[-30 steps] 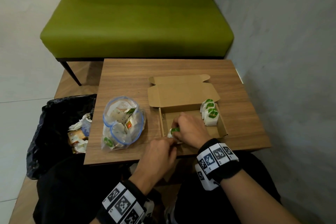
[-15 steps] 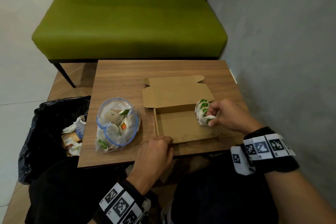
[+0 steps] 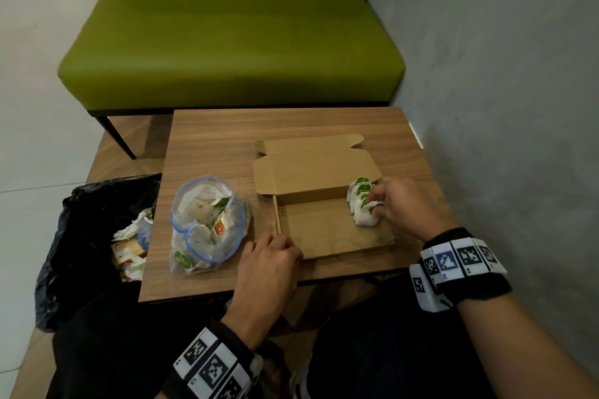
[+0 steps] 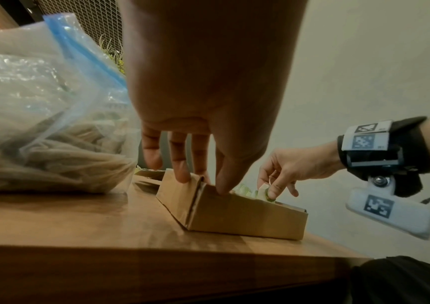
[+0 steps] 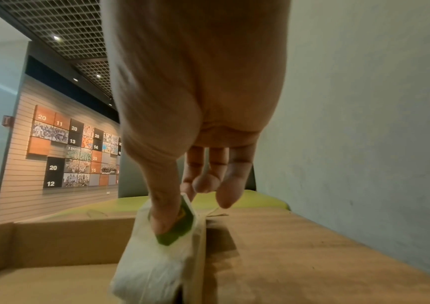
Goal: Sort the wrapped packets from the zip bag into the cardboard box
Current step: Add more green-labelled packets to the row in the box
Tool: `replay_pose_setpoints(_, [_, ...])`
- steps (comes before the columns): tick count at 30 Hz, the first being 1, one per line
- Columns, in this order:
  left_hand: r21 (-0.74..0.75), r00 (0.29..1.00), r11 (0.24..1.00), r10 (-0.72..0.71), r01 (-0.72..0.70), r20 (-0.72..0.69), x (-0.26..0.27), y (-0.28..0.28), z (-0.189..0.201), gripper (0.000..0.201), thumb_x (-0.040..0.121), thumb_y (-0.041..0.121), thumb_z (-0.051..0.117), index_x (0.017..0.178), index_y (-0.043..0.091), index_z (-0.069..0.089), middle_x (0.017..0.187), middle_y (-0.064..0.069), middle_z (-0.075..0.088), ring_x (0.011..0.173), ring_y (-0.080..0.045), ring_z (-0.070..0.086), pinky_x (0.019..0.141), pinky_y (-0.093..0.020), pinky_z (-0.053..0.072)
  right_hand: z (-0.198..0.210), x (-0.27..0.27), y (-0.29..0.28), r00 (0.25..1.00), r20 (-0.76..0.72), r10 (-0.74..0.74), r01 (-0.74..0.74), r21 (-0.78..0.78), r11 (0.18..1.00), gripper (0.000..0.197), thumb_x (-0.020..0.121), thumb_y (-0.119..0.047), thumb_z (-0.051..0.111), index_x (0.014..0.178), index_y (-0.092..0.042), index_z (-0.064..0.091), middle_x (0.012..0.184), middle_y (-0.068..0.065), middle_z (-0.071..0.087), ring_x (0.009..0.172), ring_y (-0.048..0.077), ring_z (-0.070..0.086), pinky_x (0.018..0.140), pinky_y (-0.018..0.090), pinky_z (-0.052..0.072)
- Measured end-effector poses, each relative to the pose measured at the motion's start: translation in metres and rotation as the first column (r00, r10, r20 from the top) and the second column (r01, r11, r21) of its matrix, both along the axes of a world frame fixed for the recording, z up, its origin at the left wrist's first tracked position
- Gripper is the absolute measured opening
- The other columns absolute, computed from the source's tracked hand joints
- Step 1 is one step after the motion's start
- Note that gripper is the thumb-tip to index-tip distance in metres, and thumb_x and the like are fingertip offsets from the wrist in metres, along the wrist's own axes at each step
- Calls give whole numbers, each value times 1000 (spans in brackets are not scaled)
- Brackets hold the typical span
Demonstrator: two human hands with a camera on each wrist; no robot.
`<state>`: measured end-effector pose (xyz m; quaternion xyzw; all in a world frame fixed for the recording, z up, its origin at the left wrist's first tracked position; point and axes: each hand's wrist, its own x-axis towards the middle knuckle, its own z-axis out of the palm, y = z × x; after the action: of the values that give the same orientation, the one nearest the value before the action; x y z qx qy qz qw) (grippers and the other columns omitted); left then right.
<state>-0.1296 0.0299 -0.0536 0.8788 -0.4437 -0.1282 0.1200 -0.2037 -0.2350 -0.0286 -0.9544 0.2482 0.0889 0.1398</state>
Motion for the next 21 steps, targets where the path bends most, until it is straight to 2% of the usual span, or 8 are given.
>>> replay_pose_setpoints(3, [2,1000,1000,-7,7,-13,1,0,0,30,101,34,44,125,34,62,129,13,54,118,-13,44,93,-31,38,-5,0,0,998,65,-22,21,12,1000,25,83,-16,76,106,-25,73,103,-8,66,88,8,53,76,28,44])
replay_pose_setpoints(5, [-5,1000,1000,-13,13,-24,2,0,0,29,100,34,45,124,34,62,129,12,55,118,-13,45,94,-32,39,-7,0,0,998,54,-31,31,1,1000,25,82,-18,77,105,-26,72,99,-8,66,88,10,56,75,28,46])
replay_pose_setpoints(8, [-4,999,1000,-14,14,-34,2,0,0,29,100,34,46,124,34,62,129,13,55,119,-13,44,94,-32,39,-9,1,3,1000,14,11,-10,-35,999,20,83,-21,76,102,-27,74,103,-6,67,94,14,61,83,35,52])
replay_pose_setpoints(12, [-6,999,1000,-18,18,-32,2,1,0,30,100,32,46,126,33,61,129,13,55,119,-13,44,93,-31,39,-9,1,4,999,9,49,-48,-88,995,13,88,-23,70,98,-30,74,108,-6,66,101,15,58,88,36,51])
replay_pose_setpoints(18, [-13,999,1000,-19,19,-36,2,1,0,29,100,32,46,125,33,62,128,13,56,118,-13,45,92,-31,39,-12,0,5,999,-1,42,-41,-128,991,10,90,-31,66,96,-38,70,105,-9,63,94,11,57,82,34,52])
replay_pose_setpoints(21, [-21,999,1000,-19,18,-38,2,1,0,29,100,32,46,124,33,63,127,13,56,117,-13,45,91,-31,39,-9,-1,5,999,10,43,-42,-131,990,11,92,-30,64,96,-37,71,99,-9,58,89,11,57,77,31,48])
